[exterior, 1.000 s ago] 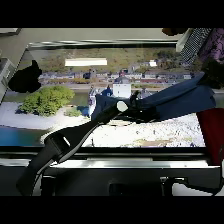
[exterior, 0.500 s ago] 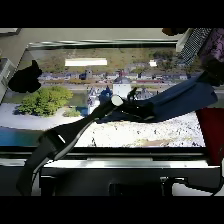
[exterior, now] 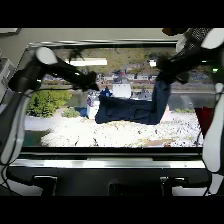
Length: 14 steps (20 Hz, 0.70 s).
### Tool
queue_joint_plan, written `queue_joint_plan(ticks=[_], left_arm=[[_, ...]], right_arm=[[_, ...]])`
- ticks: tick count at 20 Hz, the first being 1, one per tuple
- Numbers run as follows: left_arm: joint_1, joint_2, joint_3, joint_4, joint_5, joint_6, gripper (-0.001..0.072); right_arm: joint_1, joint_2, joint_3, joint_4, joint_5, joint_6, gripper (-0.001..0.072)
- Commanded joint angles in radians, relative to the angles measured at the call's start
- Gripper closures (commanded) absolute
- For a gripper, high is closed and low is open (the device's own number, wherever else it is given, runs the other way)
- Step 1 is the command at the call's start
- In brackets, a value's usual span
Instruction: Fold the clothes and pants, and hang the long-sleeved shirts on hangers.
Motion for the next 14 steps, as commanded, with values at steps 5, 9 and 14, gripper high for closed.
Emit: queue_joint_plan(ticks=[5, 9, 14], left_arm=[[0.258, 0.228, 0.000, 0.092, -0.136, 0.000, 0.0692], [0.275, 0.249, 0.000, 0.092, -0.162, 0.023, 0.0691], [0.275, 0.249, 0.000, 0.092, -0.166, 0.046, 0.0692]], right_arm=[[0.304, -0.186, 0.000, -0.127, -0.214, 0.217, 0.0686], [0.378, -0.268, 0.000, -0.080, -0.280, 0.254, 0.0686], [0.426, -0.330, 0.000, -0.032, -0.303, 0.257, 0.0686]])
